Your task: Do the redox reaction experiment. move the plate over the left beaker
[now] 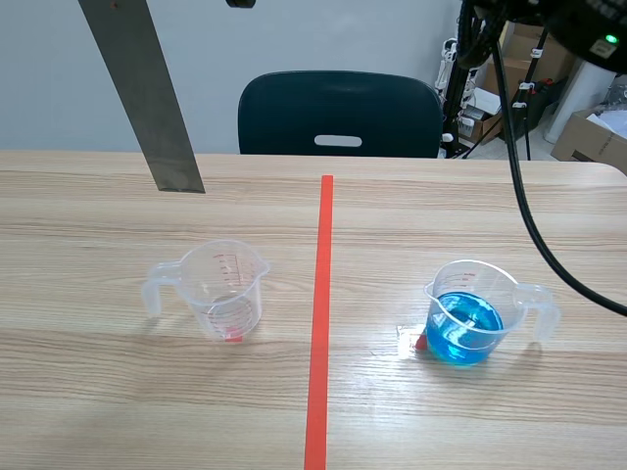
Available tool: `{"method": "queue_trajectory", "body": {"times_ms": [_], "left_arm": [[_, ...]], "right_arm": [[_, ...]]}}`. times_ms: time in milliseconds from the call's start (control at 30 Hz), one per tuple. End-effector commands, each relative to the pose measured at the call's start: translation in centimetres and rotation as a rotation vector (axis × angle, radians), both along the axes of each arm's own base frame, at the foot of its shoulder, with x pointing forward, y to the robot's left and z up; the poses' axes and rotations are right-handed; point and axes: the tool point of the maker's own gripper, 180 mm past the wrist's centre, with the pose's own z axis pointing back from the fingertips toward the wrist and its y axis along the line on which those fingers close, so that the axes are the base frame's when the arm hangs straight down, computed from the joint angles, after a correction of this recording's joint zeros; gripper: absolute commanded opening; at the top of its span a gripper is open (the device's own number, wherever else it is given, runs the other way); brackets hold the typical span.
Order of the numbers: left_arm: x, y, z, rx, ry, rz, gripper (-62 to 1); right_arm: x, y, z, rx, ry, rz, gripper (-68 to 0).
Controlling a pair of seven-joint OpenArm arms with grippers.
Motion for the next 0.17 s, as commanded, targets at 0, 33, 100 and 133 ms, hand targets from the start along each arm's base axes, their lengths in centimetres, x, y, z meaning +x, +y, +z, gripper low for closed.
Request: {"method": "queue_trajectory", "body": {"times_ms": [0,33,100,133], "left_arm": [[0.08,0.03,0.74,-0.017,-0.032,0.011,1.4],[0.08,0.03,0.74,-0.017,-0.032,0.011,1.4],[0.08,0.03,0.74,-0.017,-0.032,0.011,1.4],[0.08,0.03,0.75,-0.017,-0.032,0.011,1.4]], "right_arm": [[-0.1,-0.01,1.37,0.027,-0.027,0.006,-67.1],[-0.1,-0.01,1.37,0.027,-0.027,0.006,-67.1],[-0.1,-0.01,1.37,0.027,-0.027,0.006,-67.1],[-0.1,-0.01,1.37,0.027,-0.027,0.006,-67.1]]}}
